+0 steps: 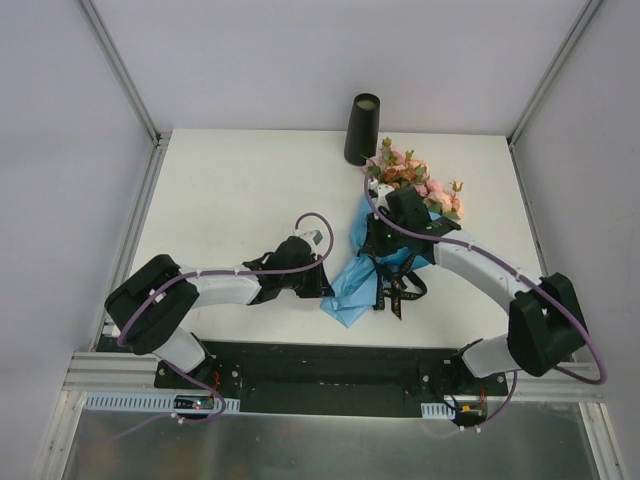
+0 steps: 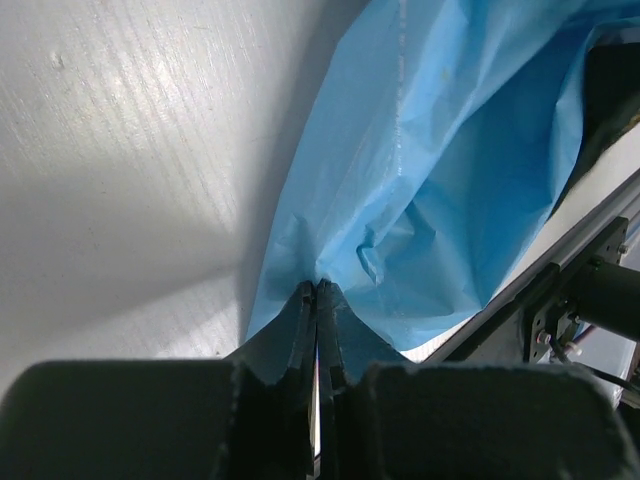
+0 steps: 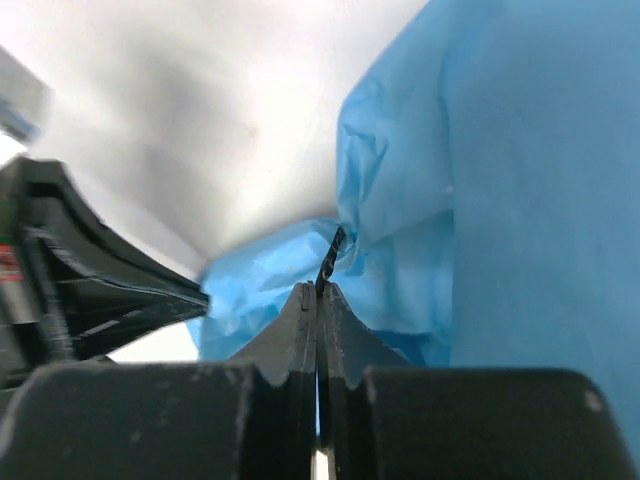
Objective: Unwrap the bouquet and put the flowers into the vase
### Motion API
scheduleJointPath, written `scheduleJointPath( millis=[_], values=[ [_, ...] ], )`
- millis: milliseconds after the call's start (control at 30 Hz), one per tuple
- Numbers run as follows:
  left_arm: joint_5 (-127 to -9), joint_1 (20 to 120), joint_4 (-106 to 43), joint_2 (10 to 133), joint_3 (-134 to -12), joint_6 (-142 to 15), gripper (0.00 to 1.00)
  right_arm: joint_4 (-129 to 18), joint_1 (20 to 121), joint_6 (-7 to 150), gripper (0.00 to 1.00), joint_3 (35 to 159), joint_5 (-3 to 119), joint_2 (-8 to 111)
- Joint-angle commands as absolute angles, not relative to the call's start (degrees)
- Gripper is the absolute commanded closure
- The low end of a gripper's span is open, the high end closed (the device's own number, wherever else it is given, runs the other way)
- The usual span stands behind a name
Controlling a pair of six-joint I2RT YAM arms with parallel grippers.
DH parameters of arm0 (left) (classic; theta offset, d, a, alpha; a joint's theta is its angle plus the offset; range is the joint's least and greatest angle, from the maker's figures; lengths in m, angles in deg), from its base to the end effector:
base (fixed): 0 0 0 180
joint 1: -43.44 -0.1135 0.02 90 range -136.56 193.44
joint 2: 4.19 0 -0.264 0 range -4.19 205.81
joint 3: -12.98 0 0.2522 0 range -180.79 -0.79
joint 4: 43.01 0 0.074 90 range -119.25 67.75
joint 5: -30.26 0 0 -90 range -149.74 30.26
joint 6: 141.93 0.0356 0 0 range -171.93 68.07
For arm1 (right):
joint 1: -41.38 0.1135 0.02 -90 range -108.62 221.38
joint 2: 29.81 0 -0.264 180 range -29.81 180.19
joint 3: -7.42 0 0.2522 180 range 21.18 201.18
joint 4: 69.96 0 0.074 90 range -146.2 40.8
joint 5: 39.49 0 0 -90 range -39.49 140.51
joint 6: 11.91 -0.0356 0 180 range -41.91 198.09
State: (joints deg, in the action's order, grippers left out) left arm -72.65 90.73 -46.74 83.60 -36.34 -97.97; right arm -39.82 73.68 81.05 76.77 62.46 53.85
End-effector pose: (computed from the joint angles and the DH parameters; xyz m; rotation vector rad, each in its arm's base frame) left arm 0.1953 -0.2233 0.1585 0.1686 2.4029 -1.1022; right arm 0.2606 0.1734 0.2373 -0.8196 2.2342 0.4935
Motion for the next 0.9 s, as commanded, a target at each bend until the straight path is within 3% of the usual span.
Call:
scheduleJointPath(
  millis=[0,333,633,867],
  values=[
    [-71.7,91.4,-47.4,84.0,-37.9,-97.4,1.0,-46.9,73.7,75.2,1.0,77.2,60.1,46.9],
    [-70.5,92.4,-47.3,84.5,-37.8,-98.1,1.0,-50.1,72.3,69.8,1.0,81.2,51.7,42.3],
    [-68.4,93.5,-47.3,85.0,-37.6,-98.7,1.0,-50.1,71.6,67.4,1.0,92.8,38.1,39.0],
    [-67.6,94.0,-47.4,84.9,-37.6,-98.7,1.0,-51.4,71.2,72.1,1.0,99.7,35.9,37.5]
  ],
)
